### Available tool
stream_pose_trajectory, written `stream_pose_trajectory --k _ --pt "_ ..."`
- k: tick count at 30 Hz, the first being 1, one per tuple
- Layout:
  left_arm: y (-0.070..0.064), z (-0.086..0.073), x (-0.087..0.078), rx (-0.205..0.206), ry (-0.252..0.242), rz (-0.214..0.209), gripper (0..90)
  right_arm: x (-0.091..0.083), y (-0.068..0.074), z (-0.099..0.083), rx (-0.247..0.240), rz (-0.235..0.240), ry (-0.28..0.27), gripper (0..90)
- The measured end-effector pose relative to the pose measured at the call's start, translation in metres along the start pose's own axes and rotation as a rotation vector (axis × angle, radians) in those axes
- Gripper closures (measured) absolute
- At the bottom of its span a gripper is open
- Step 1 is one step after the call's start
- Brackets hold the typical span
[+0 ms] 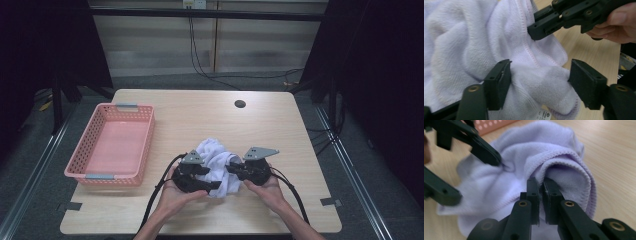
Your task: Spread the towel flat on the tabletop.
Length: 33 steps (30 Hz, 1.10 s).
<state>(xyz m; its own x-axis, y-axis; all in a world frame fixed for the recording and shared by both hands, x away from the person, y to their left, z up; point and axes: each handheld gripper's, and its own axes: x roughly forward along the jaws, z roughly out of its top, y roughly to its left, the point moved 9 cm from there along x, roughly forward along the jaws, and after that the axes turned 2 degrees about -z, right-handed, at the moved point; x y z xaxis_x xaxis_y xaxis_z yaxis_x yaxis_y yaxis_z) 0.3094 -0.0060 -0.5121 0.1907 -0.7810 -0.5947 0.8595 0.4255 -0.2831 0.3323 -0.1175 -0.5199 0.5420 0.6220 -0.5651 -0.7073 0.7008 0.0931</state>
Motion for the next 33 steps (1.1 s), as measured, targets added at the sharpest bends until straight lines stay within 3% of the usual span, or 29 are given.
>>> stream_pose_trajectory --k 4,6,7,8,9,11,12,14,18,22,24,27,29,33 --pt "-0.004 -0.003 0.011 0.033 0.034 0.025 22.8 -0.006 0.005 0.013 0.014 0.035 -0.046 84.5" --pt "-0.006 -0.005 0.018 0.058 0.072 0.068 23.0 -0.008 0.007 0.019 0.003 0.035 -0.057 84.6" --pt "-0.005 -0.007 0.019 0.096 0.096 0.1 25.3 -0.01 0.008 0.022 0.005 0.044 -0.069 84.6" --pt "-0.001 -0.008 0.018 0.142 0.109 0.166 33.8 -0.011 0.009 0.025 0.007 0.047 -0.078 84.6" --pt "0.0 -0.007 0.016 0.151 0.098 0.197 47.8 -0.012 0.01 0.026 0.003 0.046 -0.08 84.6" --pt "0.004 -0.004 0.009 0.102 0.059 0.154 65.8 -0.015 0.008 0.027 -0.006 0.034 -0.079 84.5" --pt "0.005 -0.001 0.004 0.079 0.018 0.116 70.1 -0.016 0.005 0.027 0.0 0.028 -0.08 84.5" --pt "0.005 0.007 -0.007 0.012 -0.05 0.028 71.7 -0.019 -0.003 0.028 0.018 0.011 -0.089 84.4" --pt "0.004 0.026 -0.032 -0.055 -0.187 -0.073 73.5 -0.028 -0.022 0.029 0.063 -0.007 -0.11 83.5" --pt "0.006 0.04 -0.046 -0.056 -0.23 -0.088 72.7 -0.034 -0.027 0.033 0.063 -0.015 -0.124 84.9" --pt "0.009 0.044 -0.051 -0.057 -0.236 -0.067 72.4 -0.038 -0.032 0.036 0.06 -0.044 -0.132 86.4" --pt "0.015 0.044 -0.056 -0.065 -0.238 -0.056 72.2 -0.044 -0.041 0.04 0.082 -0.043 -0.143 90.0" --pt "0.016 0.043 -0.056 -0.079 -0.24 -0.077 70.6 -0.046 -0.044 0.04 0.107 -0.026 -0.153 89.6" --pt "0.019 0.04 -0.049 -0.08 -0.217 -0.064 68.6 -0.037 -0.025 0.032 0.08 0.04 -0.124 72.7"
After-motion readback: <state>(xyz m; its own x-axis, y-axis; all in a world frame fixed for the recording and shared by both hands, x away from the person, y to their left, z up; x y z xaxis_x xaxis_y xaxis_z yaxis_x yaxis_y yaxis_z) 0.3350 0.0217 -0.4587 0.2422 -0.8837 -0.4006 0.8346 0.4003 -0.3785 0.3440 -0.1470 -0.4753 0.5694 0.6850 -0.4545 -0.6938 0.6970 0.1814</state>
